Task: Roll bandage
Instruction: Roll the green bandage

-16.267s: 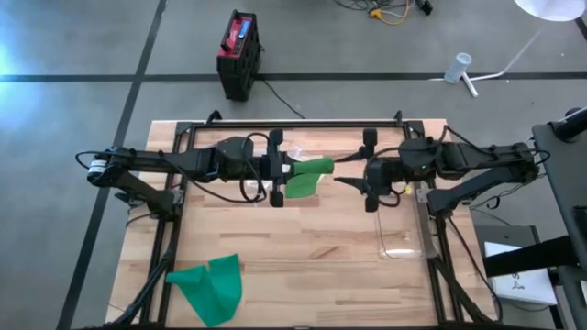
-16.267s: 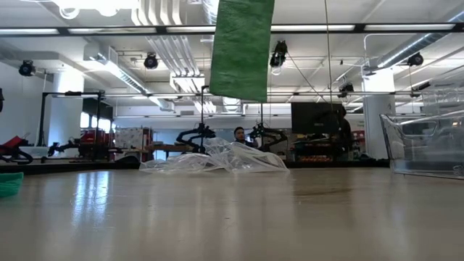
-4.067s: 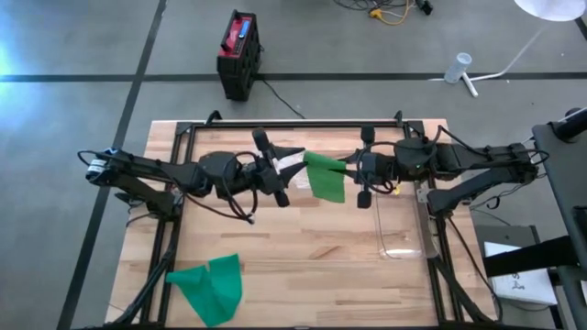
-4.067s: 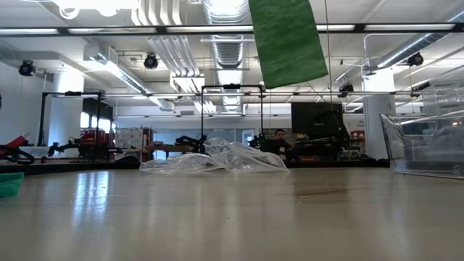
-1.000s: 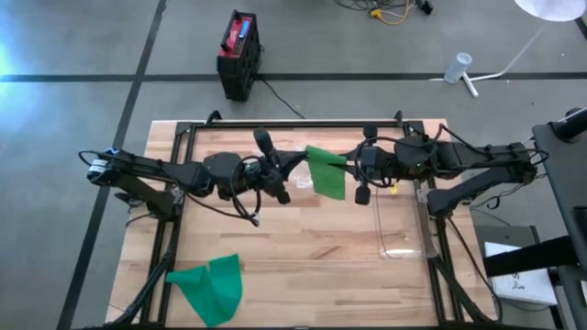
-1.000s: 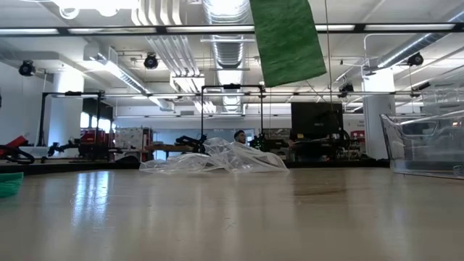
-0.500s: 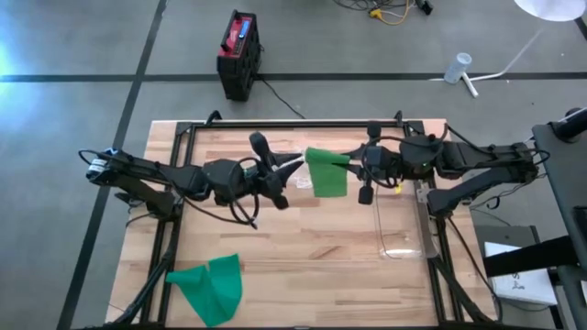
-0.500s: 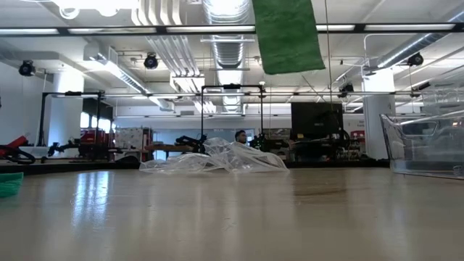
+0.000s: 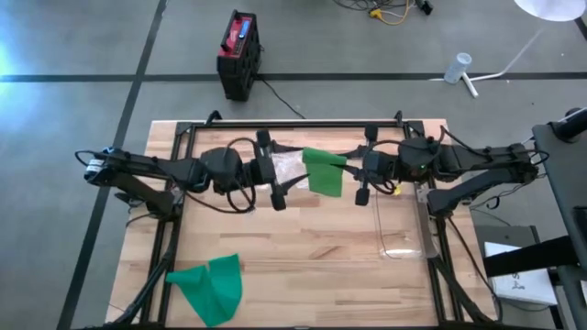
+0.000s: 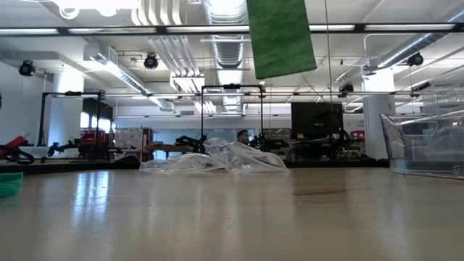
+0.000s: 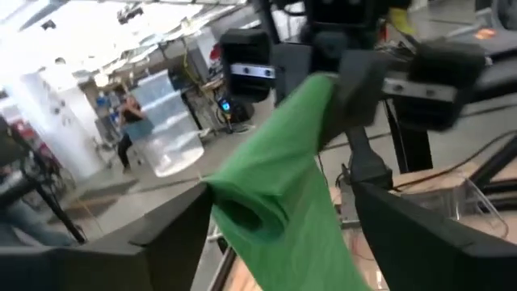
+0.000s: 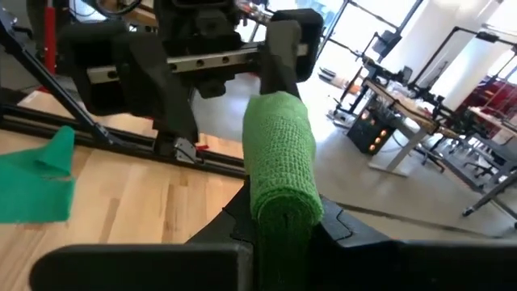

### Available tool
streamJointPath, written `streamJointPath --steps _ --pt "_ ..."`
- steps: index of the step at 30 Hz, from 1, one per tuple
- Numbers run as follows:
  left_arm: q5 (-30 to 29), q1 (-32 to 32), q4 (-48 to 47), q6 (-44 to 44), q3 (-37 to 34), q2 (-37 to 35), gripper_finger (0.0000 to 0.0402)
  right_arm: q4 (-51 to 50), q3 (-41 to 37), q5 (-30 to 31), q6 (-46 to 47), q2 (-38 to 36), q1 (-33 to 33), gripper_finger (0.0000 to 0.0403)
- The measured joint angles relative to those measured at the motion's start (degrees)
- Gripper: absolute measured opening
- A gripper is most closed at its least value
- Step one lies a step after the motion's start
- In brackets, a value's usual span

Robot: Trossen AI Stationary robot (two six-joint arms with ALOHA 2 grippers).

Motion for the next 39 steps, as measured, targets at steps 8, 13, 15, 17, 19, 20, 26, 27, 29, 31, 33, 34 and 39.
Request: streamJointPath --steps 8,13,15,17,19,20,26,27,29,31,33,34,39 --pt "4.1 4.1 -0.1 -9.7 -0.1 0.7 0.0294 2.2 -0.2 -1.4 -2.1 1.4 -0.4 0.0039" --pt "4.7 4.2 0.1 -9.7 -0.1 0.7 0.0254 2.8 -0.2 -4.0 -3.4 1.8 -0.8 0.0039" --pt "6.8 4.2 0.0 -8.7 -0.2 0.6 0.0234 2.5 -0.2 -4.3 -3.4 1.8 -0.9 0.0039" --pt "10.3 4.3 -0.1 -8.6 -0.2 0.3 0.0211 2.6 -0.2 -4.4 -3.4 1.8 -0.9 0.0039" --pt "13.3 4.3 -0.5 -9.0 -0.2 0.2 0.0181 1.9 -0.2 -4.6 -3.4 1.8 -0.9 0.0039" --pt "14.2 4.2 -1.0 -9.3 -0.2 0.2 0.0162 1.8 -0.2 -4.7 -3.3 1.8 -0.9 0.0039" --pt "15.6 4.0 -1.6 -11.8 -0.2 0.2 0.0034 1.2 -0.2 -4.5 -0.4 1.8 -0.9 0.0042" --pt "15.7 4.0 -1.6 -11.8 -0.2 0.1 0.0026 1.3 -0.2 -4.6 1.5 1.8 -1.0 0.0046" --pt "15.8 4.0 -2.0 -11.9 -0.2 -0.1 0.0026 1.6 -0.1 -4.7 4.5 1.8 -1.3 0.0062" --pt "15.8 4.0 -2.7 -11.6 -0.2 -0.4 0.0033 1.4 -0.1 -4.7 6.2 1.4 -1.4 0.0087" --pt "15.8 4.0 -3.0 -11.0 -0.2 -0.5 0.0042 1.4 -0.1 -5.3 7.1 0.9 -1.4 0.0116" --pt "16.0 3.9 -3.1 -10.3 -0.2 -0.6 0.0044 1.5 -0.1 -5.8 7.3 0.6 -1.4 0.0131" --pt "18.5 3.2 -3.7 -2.6 -0.2 -0.9 0.0034 2.4 -0.1 -7.5 10.2 -0.1 -1.4 0.0196"
